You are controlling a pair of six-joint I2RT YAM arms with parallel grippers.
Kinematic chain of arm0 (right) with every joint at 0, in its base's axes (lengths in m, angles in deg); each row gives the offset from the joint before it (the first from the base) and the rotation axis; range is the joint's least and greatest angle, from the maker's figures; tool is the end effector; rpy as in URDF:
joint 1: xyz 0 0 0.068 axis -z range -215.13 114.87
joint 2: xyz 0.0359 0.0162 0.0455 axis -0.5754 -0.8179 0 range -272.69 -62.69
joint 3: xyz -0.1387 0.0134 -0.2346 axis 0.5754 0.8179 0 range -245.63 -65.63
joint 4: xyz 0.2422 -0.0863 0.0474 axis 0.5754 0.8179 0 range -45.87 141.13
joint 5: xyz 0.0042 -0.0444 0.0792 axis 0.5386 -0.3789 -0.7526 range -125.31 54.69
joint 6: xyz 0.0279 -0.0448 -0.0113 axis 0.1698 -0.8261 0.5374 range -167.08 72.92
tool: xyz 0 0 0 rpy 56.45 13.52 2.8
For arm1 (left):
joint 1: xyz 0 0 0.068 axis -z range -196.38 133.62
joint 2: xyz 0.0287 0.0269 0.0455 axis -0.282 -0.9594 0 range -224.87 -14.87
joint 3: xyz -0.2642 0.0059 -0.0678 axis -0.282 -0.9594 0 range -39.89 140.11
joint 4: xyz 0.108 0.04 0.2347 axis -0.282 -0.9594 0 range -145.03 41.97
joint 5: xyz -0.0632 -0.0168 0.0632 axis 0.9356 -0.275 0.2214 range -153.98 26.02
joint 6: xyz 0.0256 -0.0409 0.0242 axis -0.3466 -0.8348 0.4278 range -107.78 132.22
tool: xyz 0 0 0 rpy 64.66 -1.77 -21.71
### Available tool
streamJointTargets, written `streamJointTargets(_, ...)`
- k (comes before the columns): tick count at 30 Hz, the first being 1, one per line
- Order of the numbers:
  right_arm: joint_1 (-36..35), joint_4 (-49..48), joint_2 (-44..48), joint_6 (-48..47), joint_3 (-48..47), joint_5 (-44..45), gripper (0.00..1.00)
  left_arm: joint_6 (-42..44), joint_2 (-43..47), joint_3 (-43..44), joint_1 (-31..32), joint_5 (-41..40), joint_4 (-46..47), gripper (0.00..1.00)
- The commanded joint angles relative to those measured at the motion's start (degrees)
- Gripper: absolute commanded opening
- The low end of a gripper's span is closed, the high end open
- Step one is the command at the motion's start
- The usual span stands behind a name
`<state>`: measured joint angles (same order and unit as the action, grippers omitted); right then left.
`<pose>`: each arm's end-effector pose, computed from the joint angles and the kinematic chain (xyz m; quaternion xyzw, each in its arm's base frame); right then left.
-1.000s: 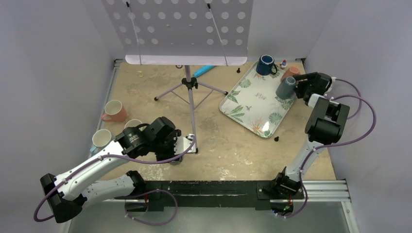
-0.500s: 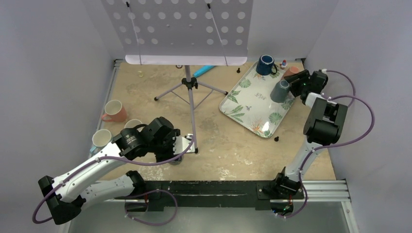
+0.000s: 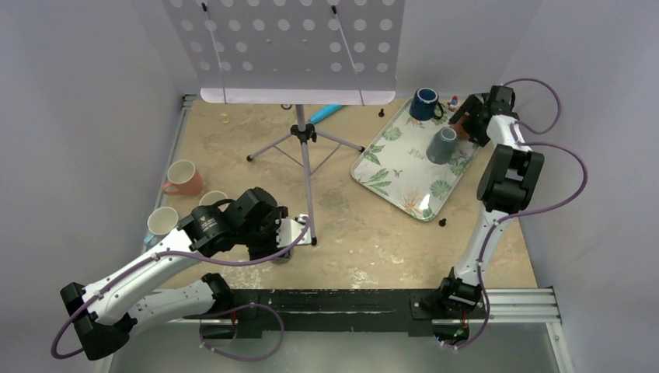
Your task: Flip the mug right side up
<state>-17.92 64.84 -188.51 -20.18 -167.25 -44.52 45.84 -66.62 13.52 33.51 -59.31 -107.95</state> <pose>0.4793 -0.1425 0.2049 0.3171 0.8648 0.1062 0.3745 0.0990 -0.1221 0.2947 0.6483 0.7095 -0.0775 0.2649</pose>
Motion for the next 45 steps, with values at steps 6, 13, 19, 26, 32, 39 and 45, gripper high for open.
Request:
streamJointTargets(6,-7.19,17.56,-4.18,-8.35,-12.75,10.41,0.94,0.38,0.36,-0.03,-0.32,0.05,0.89,0.71)
streamJointTargets(13,-8.13,21.94,-7.46,-9.16,-13.68,20.08,0.8,0.56,0.81,0.06,-0.31,0.54,0.55,0.71)
streamJointTargets(19,-8.56,23.34,-9.88,-12.0,-16.5,13.18,0.51,0.78,0.27,0.36,-0.27,0.53,0.81,0.71)
streamJointTargets(26,-9.28,25.31,-11.59,-14.15,-17.79,7.1,0.15,0.57,0.44,0.38,-0.32,0.7,0.16,0.71)
streamJointTargets(32,-10.01,22.45,-4.91,-15.49,-13.77,4.96,0.0,0.65,0.23,1.15,-0.32,0.43,-0.11,0.71)
streamJointTargets(39,-13.81,5.43,13.59,-17.45,3.69,-1.88,0.0,-1.18,0.45,3.47,-0.95,0.09,0.0,0.72)
streamJointTargets(45,-16.28,-9.53,25.66,-15.24,21.47,-5.85,0.0,-3.43,0.64,8.45,-8.4,8.95,0.02,0.76)
